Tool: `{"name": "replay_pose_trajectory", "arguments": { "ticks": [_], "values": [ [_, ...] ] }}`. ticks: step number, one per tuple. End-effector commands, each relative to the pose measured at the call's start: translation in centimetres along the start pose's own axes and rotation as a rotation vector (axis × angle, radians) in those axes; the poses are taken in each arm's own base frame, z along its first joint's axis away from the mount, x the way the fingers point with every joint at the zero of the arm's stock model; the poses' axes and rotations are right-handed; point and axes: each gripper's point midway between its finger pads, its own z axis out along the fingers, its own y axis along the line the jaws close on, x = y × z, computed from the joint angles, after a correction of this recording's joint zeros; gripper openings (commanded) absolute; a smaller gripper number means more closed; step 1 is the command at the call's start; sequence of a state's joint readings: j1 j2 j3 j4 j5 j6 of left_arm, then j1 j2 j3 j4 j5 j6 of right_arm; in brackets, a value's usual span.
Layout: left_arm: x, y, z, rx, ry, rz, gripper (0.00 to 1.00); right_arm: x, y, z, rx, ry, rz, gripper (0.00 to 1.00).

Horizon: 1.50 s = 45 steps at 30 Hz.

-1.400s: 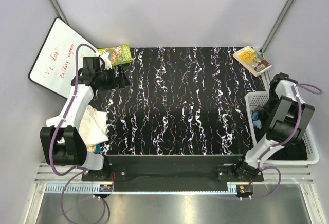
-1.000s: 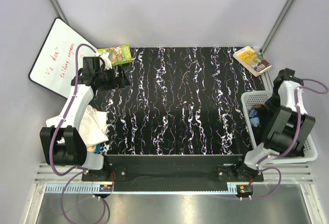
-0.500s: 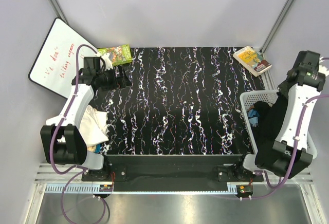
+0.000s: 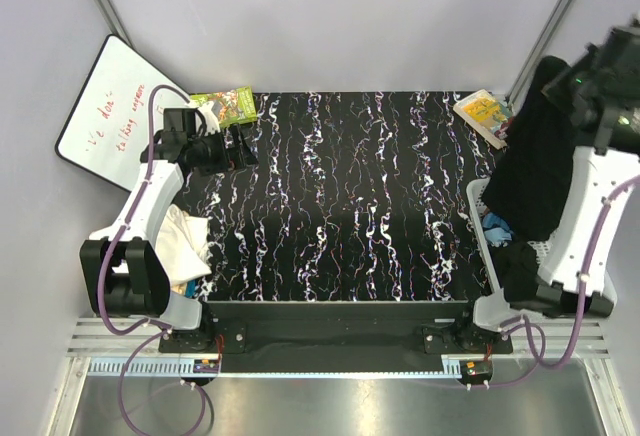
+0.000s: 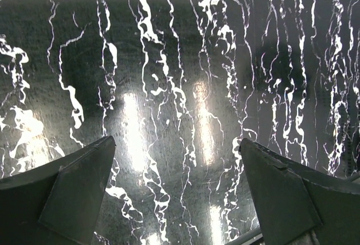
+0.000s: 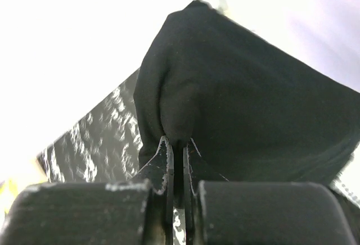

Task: Fold and stack the t-shirts
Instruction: Grab crumpled tshirt from bin with the right arm, then move the tshirt to the center of the board

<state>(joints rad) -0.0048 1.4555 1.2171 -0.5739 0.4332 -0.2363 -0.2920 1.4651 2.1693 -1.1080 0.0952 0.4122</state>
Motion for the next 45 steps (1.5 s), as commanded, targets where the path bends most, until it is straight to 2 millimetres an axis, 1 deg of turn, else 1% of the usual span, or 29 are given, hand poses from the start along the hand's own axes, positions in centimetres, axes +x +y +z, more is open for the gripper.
{"name": "replay_pose_trajectory", "arguments": {
  "ticks": [1,2,3,4,5,6,9,10,12,13,15,18,19,20,25,28,29,31,32,34,35,36,37,40,41,42,43,44,45],
  "values": [
    [-2.9,-1.4,-0.9,0.043,-0.077,0.030,0.99,2.4,7.7,1.7,-0.211,0.080,-0.175,0.00],
    [-3.0,-1.5,-1.0,0.042,-0.079,0.030,0.99,3.9,8.9,3.1,-0.216,0.121,-0.212,0.00],
    [-3.0,-1.4,-0.9,0.040,-0.078,0.031,0.99,4.8,12.3,1.7,-0.300,0.119,-0.271,0.00],
    [-3.0,-1.4,-1.1,0.037,-0.081,0.035,0.99,5.6,12.9,1.7,-0.289,0.134,-0.307,0.00],
    [-2.9,-1.3,-1.1,0.030,-0.079,0.032,0.99,7.4,14.2,3.1,-0.294,0.173,-0.349,0.00],
    [-3.0,-1.4,-1.2,0.030,-0.083,0.037,0.99,7.9,17.0,1.2,-0.371,0.152,-0.397,0.00],
    [-3.0,-1.3,-1.5,0.017,-0.089,0.044,0.99,11.2,20.0,1.2,-0.430,0.200,-0.459,0.00],
    [-3.0,-1.1,-1.6,0.012,-0.088,0.043,0.99,12.9,21.9,0.0,-0.483,0.218,-0.489,0.00],
    [-3.0,-1.1,-1.7,0.002,-0.090,0.048,0.99,15.6,23.7,-0.5,-0.551,0.272,-0.541,0.00],
    [-3.0,-1.0,-1.7,-0.001,-0.092,0.047,0.99,17.7,25.1,-2.1,-0.638,0.327,-0.564,0.00],
    [-3.0,-0.9,-1.7,-0.007,-0.091,0.047,0.99,21.0,25.9,-2.7,-0.695,0.420,-0.600,0.00],
    [-3.0,-0.9,-1.8,-0.011,-0.092,0.047,0.99,26.7,26.7,-4.8,-0.828,0.623,-0.631,0.00],
    [-3.1,-0.8,-1.8,-0.014,-0.093,0.043,0.99,28.3,26.9,-6.1,-0.880,0.697,-0.641,0.00],
    [-3.2,-0.7,-1.8,-0.019,-0.098,0.044,0.99,31.1,27.3,-7.3,-0.913,0.767,-0.677,0.00],
    [-3.5,-0.8,-2.0,-0.022,-0.106,0.050,0.99,39.6,27.0,-10.5,-0.990,1.032,-0.753,0.00],
    [-3.3,-1.0,-1.9,-0.012,-0.098,0.051,0.99,43.9,26.5,-9.7,-0.945,1.134,-0.775,0.01],
    [-3.0,-1.1,-1.9,0.001,-0.090,0.048,0.99,46.0,26.2,-8.5,-0.904,1.171,-0.780,0.04],
    [-2.3,-1.2,-1.7,0.014,-0.073,0.041,0.99,47.5,27.1,-8.0,-0.912,1.197,-0.748,0.07],
    [-1.9,-1.4,-1.6,0.027,-0.063,0.041,0.99,49.4,27.2,-6.8,-0.891,1.218,-0.751,0.08],
    [-0.7,-1.6,-1.4,0.041,-0.039,0.053,0.99,49.8,29.3,-5.4,-0.914,1.146,-0.729,0.08],
    [-0.4,-2.1,-1.4,0.061,-0.034,0.066,0.99,51.6,29.3,-3.4,-0.867,1.126,-0.745,0.08],
    [0.0,-2.6,-1.5,0.076,-0.029,0.088,0.99,50.1,31.2,-2.6,-0.878,1.027,-0.724,0.08],
    [0.8,-2.8,-1.3,0.086,-0.013,0.091,0.99,49.9,31.6,-0.8,-0.836,0.949,-0.736,0.08],
    [2.2,-4.2,-1.0,0.128,0.018,0.126,0.99,49.7,33.1,2.6,-0.767,0.789,-0.730,0.12],
    [2.6,-4.5,-0.8,0.129,0.028,0.130,0.99,48.5,33.7,2.9,-0.757,0.737,-0.714,0.26],
    [3.3,-5.5,-0.5,0.147,0.048,0.154,0.99,49.5,32.9,4.0,-0.699,0.737,-0.711,0.38],
    [4.0,-5.9,-0.2,0.152,0.065,0.169,0.99,48.4,33.6,5.3,-0.660,0.643,-0.692,0.49],
    [4.5,-6.4,0.1,0.153,0.076,0.186,0.99,47.4,33.7,5.6,-0.637,0.606,-0.679,0.78],
    [5.7,-7.7,0.7,0.177,0.110,0.225,0.99,47.4,33.3,6.1,-0.601,0.591,-0.679,0.92]
  ]
}}
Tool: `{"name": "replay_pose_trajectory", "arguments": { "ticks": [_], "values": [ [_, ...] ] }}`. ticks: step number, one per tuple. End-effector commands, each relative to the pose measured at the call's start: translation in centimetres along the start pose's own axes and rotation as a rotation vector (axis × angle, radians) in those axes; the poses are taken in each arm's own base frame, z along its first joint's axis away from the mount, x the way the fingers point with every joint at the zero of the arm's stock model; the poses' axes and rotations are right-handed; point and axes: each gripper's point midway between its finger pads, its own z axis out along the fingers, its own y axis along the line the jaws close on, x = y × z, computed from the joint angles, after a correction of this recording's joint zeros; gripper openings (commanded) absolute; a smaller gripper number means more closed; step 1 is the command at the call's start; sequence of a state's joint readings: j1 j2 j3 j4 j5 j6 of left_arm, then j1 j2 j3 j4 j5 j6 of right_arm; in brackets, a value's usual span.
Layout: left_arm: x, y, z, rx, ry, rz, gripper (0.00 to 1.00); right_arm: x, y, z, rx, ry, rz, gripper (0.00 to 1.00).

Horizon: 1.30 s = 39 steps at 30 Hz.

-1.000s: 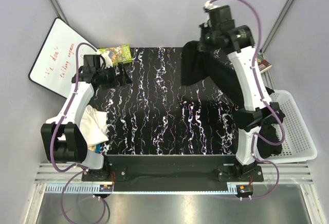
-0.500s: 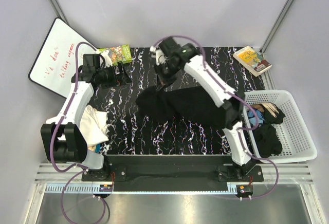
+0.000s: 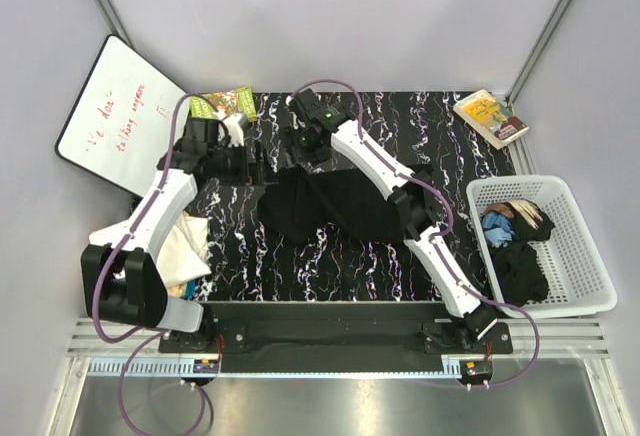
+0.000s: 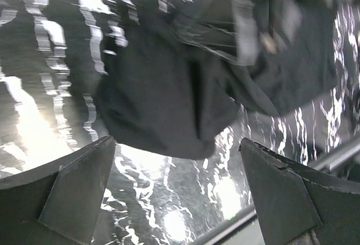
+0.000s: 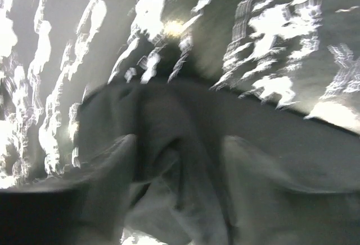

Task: Fold and stack the t-shirts
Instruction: Move the tshirt to the center of the board, then flatten out the tshirt

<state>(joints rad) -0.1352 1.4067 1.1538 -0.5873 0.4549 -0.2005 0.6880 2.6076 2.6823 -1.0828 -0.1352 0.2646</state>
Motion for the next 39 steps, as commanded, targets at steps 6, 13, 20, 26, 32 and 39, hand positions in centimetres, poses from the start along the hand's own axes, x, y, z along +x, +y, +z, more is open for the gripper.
{"name": "replay_pose_trajectory", "arguments": {
  "ticks": [6,13,20,26,32,39],
  "values": [
    [5.0,-7.1,4.2,0.077,0.147,0.241,0.98,-7.4,-4.3,-7.2,0.307,-0.356,0.053,1.00],
    [6.9,-5.3,7.4,-0.056,0.226,0.224,0.82,-6.4,-7.7,-13.4,0.488,-0.402,0.064,1.00],
    [6.8,-3.1,8.0,-0.168,0.220,0.216,0.81,-4.4,-11.8,-16.1,0.551,-0.385,0.165,1.00],
    [8.3,-3.0,10.5,-0.132,0.304,0.206,0.45,-2.7,-13.1,-16.4,0.572,-0.348,0.172,1.00],
    [6.7,-2.9,9.9,-0.170,0.253,0.219,0.00,-0.4,-13.2,-16.2,0.558,-0.292,0.156,1.00],
    [1.9,-1.9,4.4,-0.337,0.055,0.240,0.00,4.8,-14.7,-17.0,0.580,-0.202,0.180,1.00]
  ]
}}
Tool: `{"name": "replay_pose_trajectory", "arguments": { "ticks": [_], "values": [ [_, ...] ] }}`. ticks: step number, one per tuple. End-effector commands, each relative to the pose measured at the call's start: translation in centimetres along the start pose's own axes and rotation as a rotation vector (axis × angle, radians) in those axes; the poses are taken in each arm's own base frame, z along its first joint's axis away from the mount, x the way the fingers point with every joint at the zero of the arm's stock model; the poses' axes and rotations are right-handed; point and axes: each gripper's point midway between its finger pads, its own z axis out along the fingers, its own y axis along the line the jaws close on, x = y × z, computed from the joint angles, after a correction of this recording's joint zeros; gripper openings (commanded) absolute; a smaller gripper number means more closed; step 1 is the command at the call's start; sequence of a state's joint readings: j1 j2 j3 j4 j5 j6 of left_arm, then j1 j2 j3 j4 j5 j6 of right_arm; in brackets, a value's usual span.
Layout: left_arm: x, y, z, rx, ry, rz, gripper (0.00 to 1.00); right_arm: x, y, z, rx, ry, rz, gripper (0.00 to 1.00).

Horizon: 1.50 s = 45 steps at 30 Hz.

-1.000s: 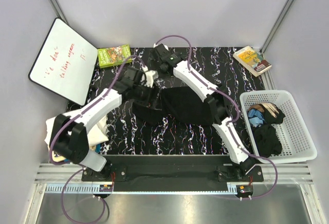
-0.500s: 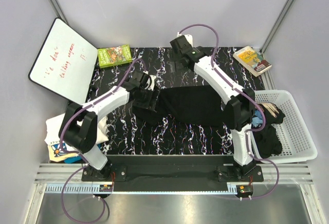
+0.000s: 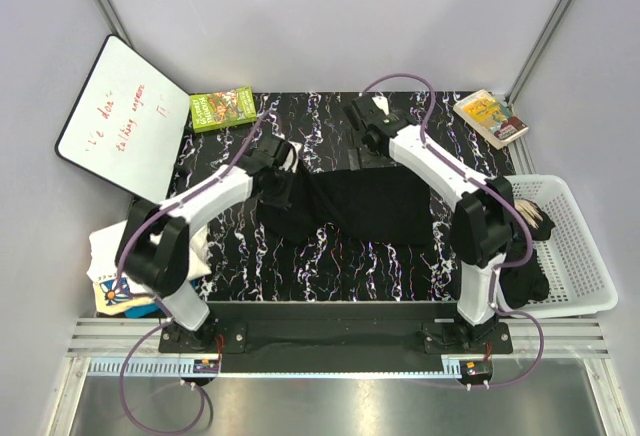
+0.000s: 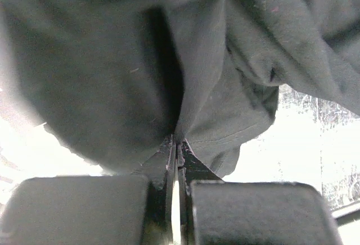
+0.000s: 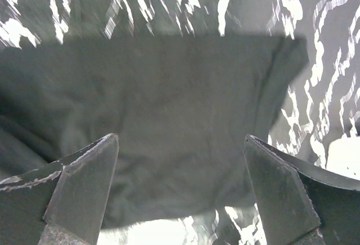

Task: Fold and stack the t-shirts
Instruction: Flatten out the tshirt

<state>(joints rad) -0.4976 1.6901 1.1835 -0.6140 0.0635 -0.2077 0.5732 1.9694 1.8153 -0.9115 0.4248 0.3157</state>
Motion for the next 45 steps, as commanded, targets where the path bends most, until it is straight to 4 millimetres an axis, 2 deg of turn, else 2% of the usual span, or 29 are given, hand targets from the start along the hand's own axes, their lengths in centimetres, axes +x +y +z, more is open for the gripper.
{"name": "replay_pose_trajectory", "arguments": {
  "ticks": [1,3,4,6,9,14,18,23,26,28,31,32,33,34,38,39,44,45],
  "values": [
    [-5.3,2.5,-7.3,-0.150,-0.258,-0.027,0.00,0.2,-1.9,-3.5,-0.030,-0.040,0.063,1.00],
    [-6.8,3.5,-9.8,-0.179,-0.329,-0.054,0.00,1.9,-2.2,-3.3,-0.045,0.004,0.054,0.99],
    [-7.1,4.2,-10.6,-0.204,-0.343,-0.066,0.00,2.1,-2.4,-3.9,-0.061,0.003,0.050,0.98],
    [-8.4,5.6,-12.4,-0.239,-0.379,-0.089,0.00,4.0,-2.2,-3.9,-0.091,0.054,0.020,0.97],
    [-9.3,7.7,-13.6,-0.295,-0.373,-0.108,0.00,7.0,-1.9,-3.9,-0.125,0.165,-0.006,0.96],
    [-9.7,10.7,-14.1,-0.375,-0.355,-0.178,0.00,12.4,-2.0,-2.3,-0.101,0.358,-0.041,0.96],
    [-9.5,12.1,-13.6,-0.387,-0.329,-0.251,0.00,14.8,-0.9,-2.4,-0.161,0.459,-0.069,0.96],
    [-9.0,12.8,-11.8,-0.400,-0.259,-0.272,0.00,16.9,1.3,-3.0,-0.227,0.530,-0.137,0.97],
    [-9.1,12.8,-11.3,-0.393,-0.246,-0.274,0.00,18.2,1.8,-2.3,-0.213,0.565,-0.172,0.97],
    [-9.1,12.7,-11.2,-0.389,-0.241,-0.272,0.00,19.5,1.5,-0.9,-0.164,0.606,-0.191,0.97],
    [-9.4,12.7,-11.6,-0.389,-0.248,-0.272,0.00,21.5,0.7,1.2,-0.067,0.661,-0.231,0.89],
    [-9.5,12.8,-11.6,-0.390,-0.250,-0.272,0.00,21.8,0.5,1.6,-0.044,0.666,-0.236,0.40],
    [-9.4,12.8,-11.7,-0.391,-0.245,-0.271,0.00,22.1,-0.1,2.3,0.003,0.668,-0.252,0.15],
    [-9.5,12.9,-12.0,-0.393,-0.250,-0.270,0.00,22.1,-0.2,2.4,0.013,0.664,-0.253,0.00],
    [-8.7,13.3,-12.6,-0.412,-0.243,-0.276,0.00,20.3,-0.5,0.7,0.006,0.595,-0.228,0.00],
    [-8.4,13.4,-12.8,-0.417,-0.238,-0.276,0.00,19.0,-0.7,-0.5,-0.012,0.548,-0.206,0.00],
    [-7.3,13.5,-15.1,-0.449,-0.284,-0.303,0.00,15.4,-2.6,-5.3,-0.023,0.395,-0.154,0.00],
    [-7.1,13.6,-15.7,-0.460,-0.296,-0.308,0.00,14.1,-3.1,-7.0,-0.042,0.330,-0.130,0.00]
  ]
}}
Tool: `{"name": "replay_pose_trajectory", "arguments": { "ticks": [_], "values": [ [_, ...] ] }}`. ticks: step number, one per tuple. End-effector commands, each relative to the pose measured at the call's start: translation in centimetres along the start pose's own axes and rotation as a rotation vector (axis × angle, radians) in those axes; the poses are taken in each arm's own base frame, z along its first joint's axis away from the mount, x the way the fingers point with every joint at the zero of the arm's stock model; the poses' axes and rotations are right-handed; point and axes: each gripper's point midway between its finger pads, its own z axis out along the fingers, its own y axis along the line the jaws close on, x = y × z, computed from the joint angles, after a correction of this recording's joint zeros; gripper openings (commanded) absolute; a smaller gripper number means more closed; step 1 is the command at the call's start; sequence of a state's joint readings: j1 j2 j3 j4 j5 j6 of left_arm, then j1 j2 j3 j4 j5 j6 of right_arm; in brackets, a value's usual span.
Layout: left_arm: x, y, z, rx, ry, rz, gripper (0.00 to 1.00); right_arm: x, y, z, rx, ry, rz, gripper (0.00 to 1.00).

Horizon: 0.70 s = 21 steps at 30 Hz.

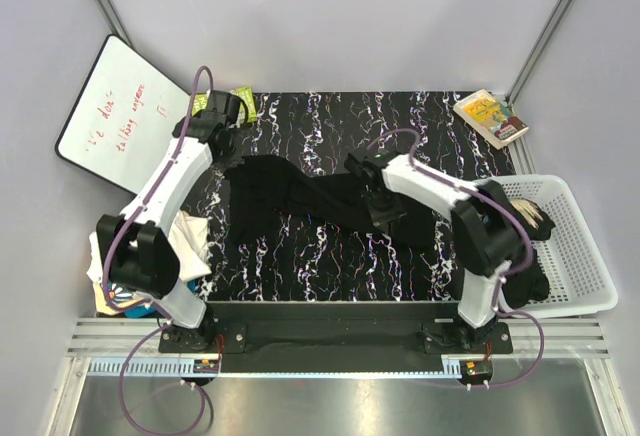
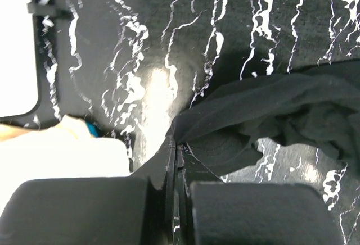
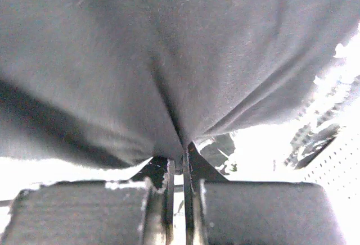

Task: Fold and stack the t-shirts
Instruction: Flatten out the tshirt

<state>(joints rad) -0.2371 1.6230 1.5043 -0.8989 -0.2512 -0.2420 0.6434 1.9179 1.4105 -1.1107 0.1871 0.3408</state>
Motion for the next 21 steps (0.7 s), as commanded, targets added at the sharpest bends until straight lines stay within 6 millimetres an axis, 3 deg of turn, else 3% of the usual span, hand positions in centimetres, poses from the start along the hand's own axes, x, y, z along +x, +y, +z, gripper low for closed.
{"name": "replay_pose_trajectory", "arguments": {
  "ticks": [1,4,6,8,9,12,15,19,21],
  "values": [
    [-1.3,2.4,-4.8,-0.043,-0.136,-0.071,0.00,-1.0,-3.1,-9.0,-0.011,-0.276,0.085,0.00],
    [-1.7,3.4,-7.0,-0.056,-0.199,-0.097,0.00,-1.8,-4.7,-13.2,-0.025,-0.430,0.125,0.00],
    [-2.2,3.7,-7.8,-0.063,-0.227,-0.105,0.00,-2.7,-5.7,-14.7,0.001,-0.512,0.145,0.00],
    [-3.1,3.7,-8.0,-0.065,-0.239,-0.101,0.00,-4.4,-6.8,-15.1,0.054,-0.566,0.145,0.00],
    [-3.2,3.5,-7.0,-0.072,-0.215,-0.087,0.00,-5.2,-7.0,-14.1,0.094,-0.545,0.113,0.00],
    [-4.7,3.1,-6.7,-0.076,-0.210,-0.069,0.00,-8.1,-7.9,-14.1,0.170,-0.548,0.084,0.00],
    [-6.4,3.7,-8.6,-0.090,-0.264,-0.078,0.00,-9.6,-8.3,-16.5,0.185,-0.610,0.088,0.00],
    [-6.8,4.6,-11.0,-0.096,-0.325,-0.089,0.00,-9.6,-8.3,-19.6,0.116,-0.689,0.110,0.00],
    [-6.5,5.0,-12.5,-0.083,-0.360,-0.103,0.00,-8.6,-8.0,-20.9,0.051,-0.713,0.105,0.00]
  ]
}}
